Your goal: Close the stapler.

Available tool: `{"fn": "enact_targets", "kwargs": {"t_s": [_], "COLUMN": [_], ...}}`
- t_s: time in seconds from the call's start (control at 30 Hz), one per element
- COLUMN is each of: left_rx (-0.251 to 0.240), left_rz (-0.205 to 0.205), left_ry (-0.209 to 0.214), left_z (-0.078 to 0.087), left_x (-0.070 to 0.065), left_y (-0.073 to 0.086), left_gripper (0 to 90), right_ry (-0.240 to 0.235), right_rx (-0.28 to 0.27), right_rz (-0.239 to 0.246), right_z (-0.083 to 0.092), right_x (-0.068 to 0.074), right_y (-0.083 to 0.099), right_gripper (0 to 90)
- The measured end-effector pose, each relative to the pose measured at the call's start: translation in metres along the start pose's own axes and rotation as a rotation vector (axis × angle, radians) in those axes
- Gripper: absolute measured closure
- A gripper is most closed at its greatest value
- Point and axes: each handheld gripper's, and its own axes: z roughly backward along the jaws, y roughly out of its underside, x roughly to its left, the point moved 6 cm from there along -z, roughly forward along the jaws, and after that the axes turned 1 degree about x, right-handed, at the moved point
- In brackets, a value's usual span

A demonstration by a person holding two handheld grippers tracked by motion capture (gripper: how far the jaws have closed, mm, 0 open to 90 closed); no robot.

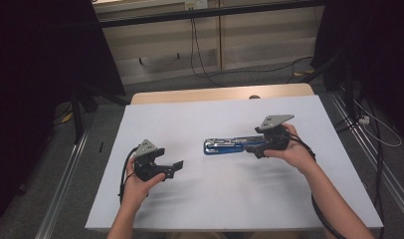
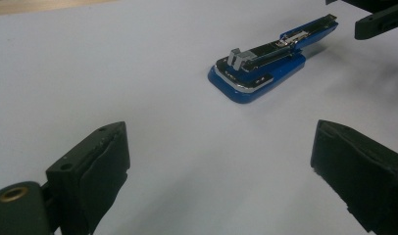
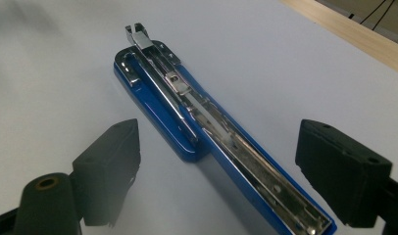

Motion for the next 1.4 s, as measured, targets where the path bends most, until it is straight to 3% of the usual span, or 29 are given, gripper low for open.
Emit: {"fn": "enact_targets", "kwargs": {"t_s": [0.07, 0.23, 0.37, 0.43, 0.67, 0.97, 1.17, 1.27, 1.4], "left_rx": [-0.003, -0.003, 0.0, 0.0, 0.006, -0.002, 0.014, 0.023, 0.017], "left_rz": [-0.001, 0.005, -0.001, -0.003, -0.015, 0.008, -0.004, -0.009, -0.015], "left_ry": [-0.001, 0.004, 0.015, 0.018, 0.023, 0.016, 0.025, 0.027, 0.01], "left_z": [0.0, -0.003, -0.011, -0.014, -0.023, -0.032, -0.041, -0.047, -0.054], "left_x": [0.0, -0.002, -0.007, -0.009, -0.013, -0.014, -0.015, -0.016, -0.015], "left_y": [-0.001, -0.003, -0.006, -0.008, -0.012, -0.017, -0.02, -0.02, -0.022], "left_gripper": [7.7, 7.8, 7.8, 7.8, 8.2, 9.2, 13.5, 16.6, 19.2], "right_ry": [-0.017, 0.016, 0.021, 0.044, 0.062, 0.149, 0.222, 0.254, 0.291], "right_rx": [-0.021, -0.011, -0.058, -0.058, -0.084, -0.073, -0.084, -0.084, -0.049], "right_rz": [-0.024, -0.027, -0.082, -0.074, -0.117, -0.119, -0.125, -0.142, -0.156], "right_z": [0.004, 0.012, 0.019, 0.022, 0.032, 0.037, 0.039, 0.042, 0.042], "right_x": [0.003, 0.006, 0.008, 0.006, 0.004, -0.008, -0.018, -0.024, -0.03], "right_y": [0.002, 0.008, 0.006, 0.004, 0.006, 0.015, 0.02, 0.026, 0.036], "right_gripper": [15.9, 15.0, 14.8, 14.8, 16.1, 19.0, 29.8, 45.3, 56.8]}}
